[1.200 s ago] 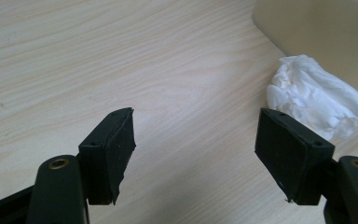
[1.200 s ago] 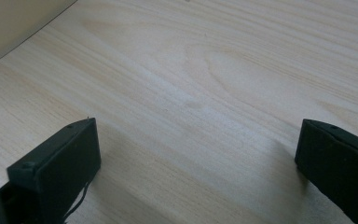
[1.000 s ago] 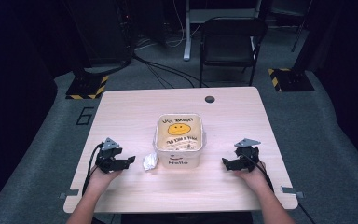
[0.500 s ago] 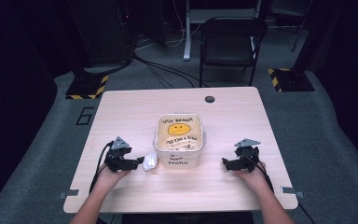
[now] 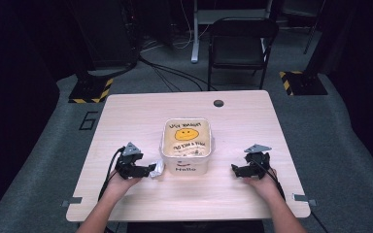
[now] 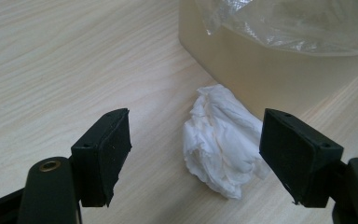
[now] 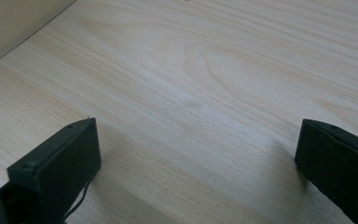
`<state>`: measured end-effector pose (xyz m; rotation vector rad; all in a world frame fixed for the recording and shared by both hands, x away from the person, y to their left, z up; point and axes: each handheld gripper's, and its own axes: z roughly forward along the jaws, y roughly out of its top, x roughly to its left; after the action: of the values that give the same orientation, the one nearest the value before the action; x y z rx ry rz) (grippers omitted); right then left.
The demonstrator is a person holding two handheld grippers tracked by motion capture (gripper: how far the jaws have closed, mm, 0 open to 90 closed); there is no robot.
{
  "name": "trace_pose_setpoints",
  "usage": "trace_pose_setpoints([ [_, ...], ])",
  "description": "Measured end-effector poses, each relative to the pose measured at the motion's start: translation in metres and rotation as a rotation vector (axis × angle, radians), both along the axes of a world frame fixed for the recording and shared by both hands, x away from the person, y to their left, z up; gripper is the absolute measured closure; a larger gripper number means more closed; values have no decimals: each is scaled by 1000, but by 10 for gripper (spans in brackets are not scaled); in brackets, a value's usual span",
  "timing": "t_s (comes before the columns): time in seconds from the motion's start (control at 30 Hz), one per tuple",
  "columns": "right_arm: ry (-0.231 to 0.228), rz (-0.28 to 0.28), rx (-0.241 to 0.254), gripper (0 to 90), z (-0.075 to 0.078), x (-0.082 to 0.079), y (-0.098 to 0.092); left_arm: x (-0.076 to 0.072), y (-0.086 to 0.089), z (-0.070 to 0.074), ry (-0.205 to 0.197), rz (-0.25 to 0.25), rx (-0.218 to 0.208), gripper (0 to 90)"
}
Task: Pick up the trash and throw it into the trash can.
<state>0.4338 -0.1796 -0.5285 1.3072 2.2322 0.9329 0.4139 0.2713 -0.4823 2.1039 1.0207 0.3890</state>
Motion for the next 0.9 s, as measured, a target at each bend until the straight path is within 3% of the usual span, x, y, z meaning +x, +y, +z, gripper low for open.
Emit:
trace_pose_setpoints([
  [0.27,-2,0,-3,0,0,0,0,1,-9,-3,8,-26,5,236],
  [0.5,-6,-7,3,0,0,0,1,3,-12,-6,13,-18,-26,232],
  [0.9,-6,-7,3,0,0,0,1,4,-21,-17,28,-40,28,230],
])
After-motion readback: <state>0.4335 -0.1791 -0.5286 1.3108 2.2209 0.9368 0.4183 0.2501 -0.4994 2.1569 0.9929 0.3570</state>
